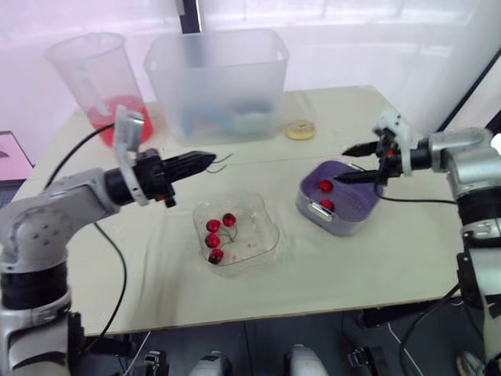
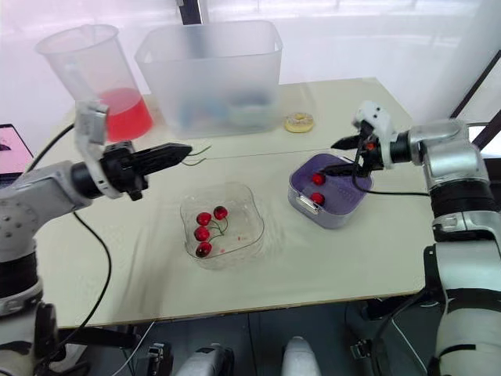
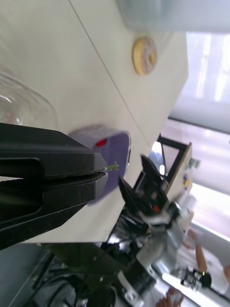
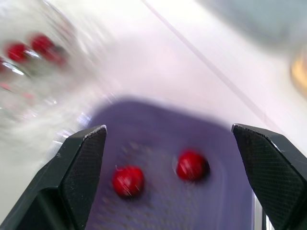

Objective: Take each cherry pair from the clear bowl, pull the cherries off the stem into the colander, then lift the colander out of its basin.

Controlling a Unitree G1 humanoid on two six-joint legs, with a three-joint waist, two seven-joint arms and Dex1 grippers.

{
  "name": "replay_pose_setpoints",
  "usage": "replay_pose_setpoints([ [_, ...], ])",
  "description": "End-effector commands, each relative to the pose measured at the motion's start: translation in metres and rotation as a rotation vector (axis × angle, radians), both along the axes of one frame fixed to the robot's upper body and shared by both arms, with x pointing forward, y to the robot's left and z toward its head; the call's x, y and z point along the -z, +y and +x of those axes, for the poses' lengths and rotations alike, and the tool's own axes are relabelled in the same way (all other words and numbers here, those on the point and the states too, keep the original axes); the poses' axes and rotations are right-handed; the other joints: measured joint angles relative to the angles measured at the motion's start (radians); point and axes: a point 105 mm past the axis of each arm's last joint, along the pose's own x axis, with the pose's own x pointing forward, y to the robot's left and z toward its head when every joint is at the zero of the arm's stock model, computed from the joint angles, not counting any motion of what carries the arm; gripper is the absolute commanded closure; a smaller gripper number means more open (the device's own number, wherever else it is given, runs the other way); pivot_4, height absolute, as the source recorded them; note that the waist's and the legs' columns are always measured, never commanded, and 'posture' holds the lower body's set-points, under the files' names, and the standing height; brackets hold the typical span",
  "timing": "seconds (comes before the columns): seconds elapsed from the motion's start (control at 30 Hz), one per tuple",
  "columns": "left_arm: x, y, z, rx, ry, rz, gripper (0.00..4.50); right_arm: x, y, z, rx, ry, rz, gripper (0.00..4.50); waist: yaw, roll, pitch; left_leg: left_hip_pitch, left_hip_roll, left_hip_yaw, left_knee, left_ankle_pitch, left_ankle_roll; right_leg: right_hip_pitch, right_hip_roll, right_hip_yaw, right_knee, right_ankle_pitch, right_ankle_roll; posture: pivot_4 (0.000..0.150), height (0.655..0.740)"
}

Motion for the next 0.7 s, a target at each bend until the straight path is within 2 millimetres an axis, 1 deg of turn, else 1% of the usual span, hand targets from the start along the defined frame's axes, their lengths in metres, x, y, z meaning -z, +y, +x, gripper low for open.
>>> replay_pose_setpoints([
  [0.03,-0.004,0.024,-0.013,-0.053,0.035,-0.02,4.5,-0.028,0.026,-0.031,-0.18,-0.022,0.063,0.02,0.0,0.0,0.0,0.0,0.0,0.0,0.0,0.0,0.0,0.0,0.0,0.0,0.0,0.0,0.0,0.15,0.74],
  [0.1,0.008,0.041,-0.019,-0.096,0.12,-0.012,4.5,-0.036,0.038,-0.046,-0.253,-0.006,0.098,0.02,0.0,0.0,0.0,0.0,0.0,0.0,0.0,0.0,0.0,0.0,0.0,0.001,0.0,0.0,0.0,0.15,0.74],
  [0.17,0.024,0.05,-0.027,-0.105,0.203,0.02,4.5,-0.039,0.046,-0.056,-0.301,0.013,0.12,0.02,0.001,0.0,0.0,0.0,0.0,0.0,0.0,0.0,0.0,0.0,0.0,0.001,0.0,0.0,0.0,0.15,0.74],
  [0.2,0.041,0.058,-0.033,-0.123,0.271,0.057,4.5,-0.04,0.052,-0.061,-0.334,0.026,0.134,0.02,0.002,0.0,0.0,0.0,0.0,0.0,0.0,0.0,0.0,0.0,0.0,0.001,0.0,0.0,0.0,0.15,0.74],
  [0.23,0.051,0.063,-0.037,-0.135,0.317,0.081,4.5,-0.04,0.056,-0.065,-0.355,0.034,0.144,0.02,0.002,0.0,0.0,0.0,0.0,0.0,0.0,0.0,0.0,0.0,0.0,0.001,0.0,0.0,0.0,0.15,0.74],
  [0.27,0.063,0.072,-0.038,-0.163,0.369,0.061,4.5,-0.038,0.061,-0.069,-0.375,0.04,0.151,0.02,0.005,0.0,0.0,0.0,0.0,0.0,0.0,0.0,0.0,0.0,-0.001,0.001,0.0,0.0,0.0,0.15,0.74],
  [0.3,0.069,0.078,-0.039,-0.182,0.398,0.043,4.5,-0.037,0.064,-0.07,-0.385,0.042,0.157,0.02,0.008,0.0,0.0,0.0,0.0,0.0,0.0,0.0,0.0,0.0,-0.001,0.001,-0.001,0.0,0.0,0.15,0.74],
  [0.37,0.089,0.09,-0.041,-0.231,0.465,0.06,4.5,-0.034,0.069,-0.072,-0.393,0.046,0.169,0.02,0.017,0.0,0.0,0.0,0.0,0.0,0.0,0.0,0.0,0.0,-0.001,0.001,-0.001,0.0,0.0,0.15,0.74],
  [0.47,0.124,0.1,-0.049,-0.248,0.586,0.126,4.5,-0.023,0.075,-0.073,-0.388,0.043,0.156,0.02,0.025,0.0,0.0,0.0,0.0,0.001,0.0,0.0,0.0,0.0,-0.001,0.001,-0.001,0.0,0.0,0.15,0.74],
  [0.53,0.133,0.104,-0.05,-0.264,0.608,0.141,4.5,-0.018,0.079,-0.076,-0.396,0.05,0.147,0.02,0.032,0.0,0.0,0.0,-0.001,0.001,0.0,0.0,0.0,0.0,-0.001,0.001,-0.001,0.0,0.0,0.15,0.74],
  [0.67,0.147,0.128,-0.041,-0.388,0.646,0.135,4.5,-0.016,0.083,-0.082,-0.412,0.058,0.152,0.02,0.032,0.0,0.0,0.0,-0.001,0.0,0.0,0.0,0.0,0.0,-0.001,0.001,-0.001,0.0,0.0,0.15,0.74],
  [0.7,0.151,0.135,-0.039,-0.427,0.636,0.159,4.22,-0.016,0.084,-0.082,-0.412,0.058,0.155,0.0,0.03,0.0,0.0,0.0,0.0,0.0,0.0,0.0,0.0,0.0,-0.001,0.001,0.0,0.0,0.0,0.15,0.74],
])
